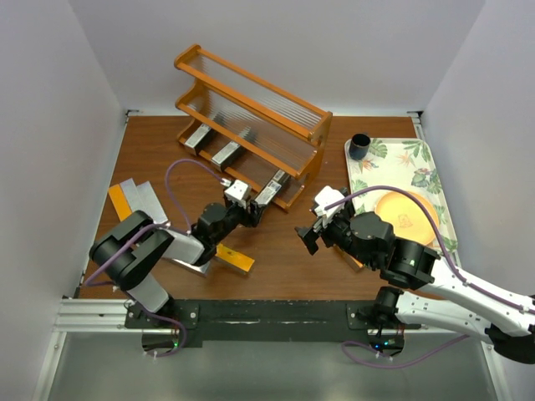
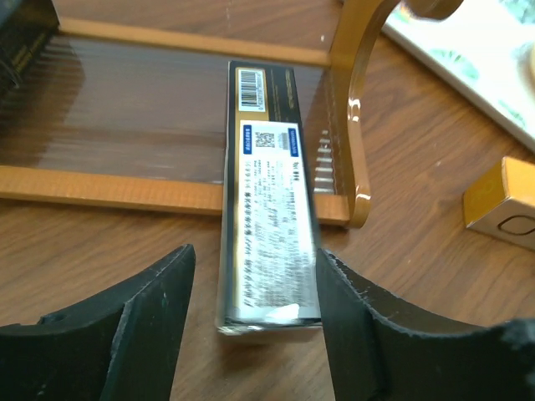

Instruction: Place and organize the toothpastes onto the shelf

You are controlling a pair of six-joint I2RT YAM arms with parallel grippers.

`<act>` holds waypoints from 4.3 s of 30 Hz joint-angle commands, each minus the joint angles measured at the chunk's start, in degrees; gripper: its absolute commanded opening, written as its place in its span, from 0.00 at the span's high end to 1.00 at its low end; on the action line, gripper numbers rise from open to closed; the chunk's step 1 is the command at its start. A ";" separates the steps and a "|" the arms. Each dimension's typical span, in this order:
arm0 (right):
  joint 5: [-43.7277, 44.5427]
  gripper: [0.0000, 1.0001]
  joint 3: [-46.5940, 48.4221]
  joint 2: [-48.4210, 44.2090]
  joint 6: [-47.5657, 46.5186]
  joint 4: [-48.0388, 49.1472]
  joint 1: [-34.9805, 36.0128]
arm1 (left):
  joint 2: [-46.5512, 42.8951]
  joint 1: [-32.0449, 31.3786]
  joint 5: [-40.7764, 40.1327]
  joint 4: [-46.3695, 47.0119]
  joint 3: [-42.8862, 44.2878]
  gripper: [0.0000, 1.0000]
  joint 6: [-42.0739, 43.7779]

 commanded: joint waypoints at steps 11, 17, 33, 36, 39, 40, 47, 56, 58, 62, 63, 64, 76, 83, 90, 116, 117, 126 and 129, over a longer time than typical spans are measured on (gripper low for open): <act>-0.78 0.01 -0.01 -0.34 0.38 0.98 0.16 | 3.84 -0.15 1.49 -7.72 7.66 0.29 1.25; -1.04 0.02 0.08 -0.33 0.46 0.89 0.08 | 1.12 -0.15 1.93 -10.62 8.20 0.18 0.72; -1.04 0.01 0.08 -0.51 0.55 0.72 0.08 | -5.56 -1.99 -5.45 -42.23 18.91 0.00 -6.83; -1.13 0.01 0.08 -0.42 0.55 0.89 0.08 | -4.77 -3.75 -9.14 -47.95 21.64 0.01 -8.15; -1.13 0.01 0.26 -0.34 0.55 0.81 0.08 | -3.72 -5.16 -11.34 -51.30 23.48 0.02 -9.12; -1.13 0.01 0.17 -0.34 0.55 0.63 0.16 | -3.54 -5.77 -12.30 -51.84 23.75 0.03 -9.29; -1.13 0.01 0.08 -0.42 0.55 0.89 0.16 | 0.31 -8.41 -15.29 -56.15 28.49 0.05 -9.73; -0.95 0.01 -0.09 -0.95 0.55 0.89 0.16 | 4.81 -9.47 -18.64 -59.84 33.15 0.29 -10.00; -0.87 0.01 -0.01 -0.95 0.55 0.89 0.16 | 5.07 -9.47 -18.73 -60.02 33.68 0.40 -9.56; -0.78 0.01 -0.01 -1.30 0.64 0.81 0.16 | 4.02 -9.47 -19.16 -59.41 33.51 0.53 -7.98; -0.86 0.02 -0.09 -1.39 0.55 0.89 0.08 | 3.58 -9.47 -19.69 -59.06 32.90 0.55 -6.67; -0.86 0.01 -0.01 -1.48 0.64 0.89 0.16 | 2.71 -9.38 -19.95 -58.36 32.63 0.56 -5.88; -0.86 0.02 -0.09 -1.92 0.73 0.72 0.16 | -0.82 -1.91 -10.30 -51.59 32.01 0.60 1.78; -0.95 0.01 -0.18 -2.09 0.73 0.81 0.16 | 1.55 3.80 -3.62 -48.60 33.07 0.60 4.94; -1.04 0.01 -0.01 -1.74 0.73 0.63 0.16 | 5.77 5.04 -0.80 -47.10 34.91 0.60 5.91; -1.31 0.02 -0.36 -0.86 0.73 0.89 0.08 | 12.54 6.44 2.81 -43.14 39.04 0.55 8.11; -1.30 0.01 -0.36 -0.78 0.73 0.89 0.16 | 12.63 6.44 4.11 -43.23 39.04 0.55 8.19; -1.48 0.01 -0.18 -0.69 0.73 0.81 0.16 | 13.25 6.53 4.30 -42.88 38.96 0.44 7.76; -1.31 0.01 -0.18 -0.86 0.73 0.63 0.16 | 13.42 6.53 4.56 -42.62 38.87 0.38 7.58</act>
